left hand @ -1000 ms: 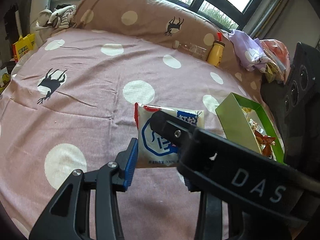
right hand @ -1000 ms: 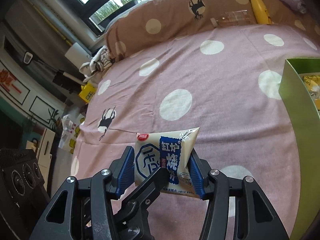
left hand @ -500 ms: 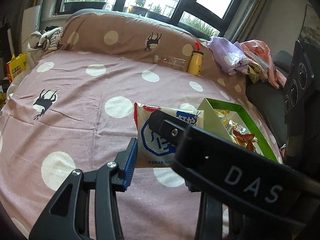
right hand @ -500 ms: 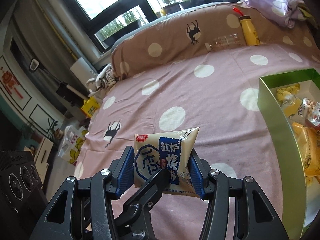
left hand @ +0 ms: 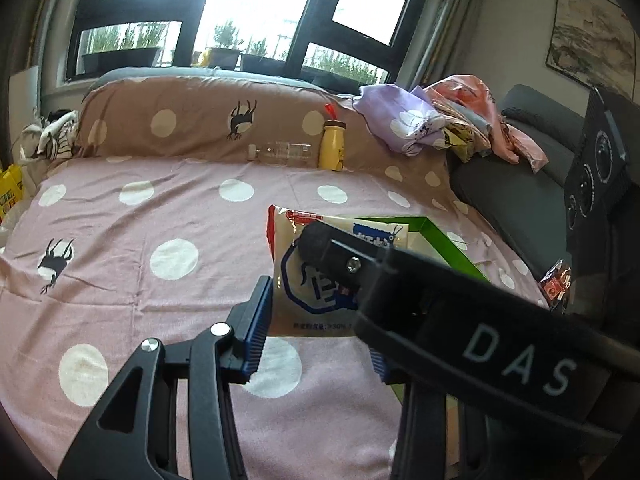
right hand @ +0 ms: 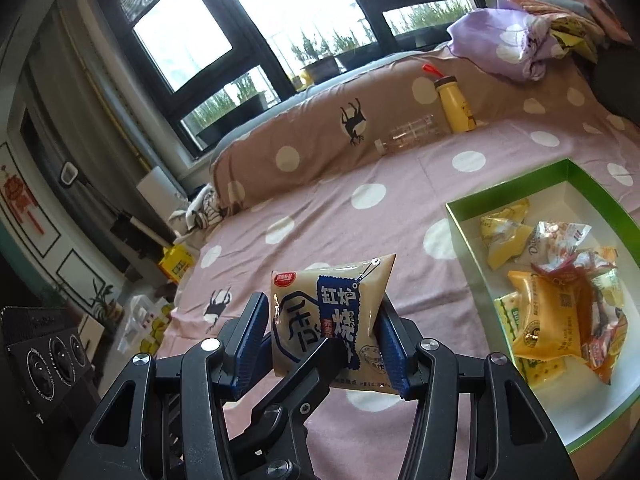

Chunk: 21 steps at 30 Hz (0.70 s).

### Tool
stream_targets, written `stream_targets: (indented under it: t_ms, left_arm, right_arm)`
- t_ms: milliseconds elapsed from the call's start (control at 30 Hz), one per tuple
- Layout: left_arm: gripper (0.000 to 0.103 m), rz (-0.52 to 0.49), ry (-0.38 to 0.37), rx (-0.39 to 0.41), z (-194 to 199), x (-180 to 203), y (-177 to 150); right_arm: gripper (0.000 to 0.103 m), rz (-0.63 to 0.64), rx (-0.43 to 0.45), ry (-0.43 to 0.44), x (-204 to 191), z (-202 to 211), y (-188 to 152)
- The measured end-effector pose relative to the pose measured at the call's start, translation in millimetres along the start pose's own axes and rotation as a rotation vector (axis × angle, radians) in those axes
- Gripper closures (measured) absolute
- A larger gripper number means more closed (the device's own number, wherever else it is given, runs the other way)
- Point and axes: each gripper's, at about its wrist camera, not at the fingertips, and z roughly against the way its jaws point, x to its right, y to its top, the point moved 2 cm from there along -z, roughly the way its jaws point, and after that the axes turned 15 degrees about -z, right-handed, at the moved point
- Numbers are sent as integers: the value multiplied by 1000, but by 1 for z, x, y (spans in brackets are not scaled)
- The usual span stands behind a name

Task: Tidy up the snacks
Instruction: 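Carry the biscuit pack into the green box and open the right gripper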

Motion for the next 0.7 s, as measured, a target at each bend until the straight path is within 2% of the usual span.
stream_targets:
  t_ms: [133, 267, 400, 600, 700]
  left_arm:
    - [61, -8, -36, -2, -9, 14, 7]
    - [61, -64, -54, -27, -27, 33, 17]
    - [61, -87, -114, -27, -45, 48, 26]
    - [62, -192, -148, -58, -71, 82, 35]
    - [62, -207, -185, -76, -82, 92, 35]
  right_arm:
    - [47, -34, 42, 2, 14, 14, 11]
    - [47, -88, 56, 8, 37, 18, 24]
    - [47, -155, 89, 14, 61, 26, 38]
    - [47, -254, 118, -13, 99, 35, 52]
    - [47, -308, 129, -44, 116, 38, 57]
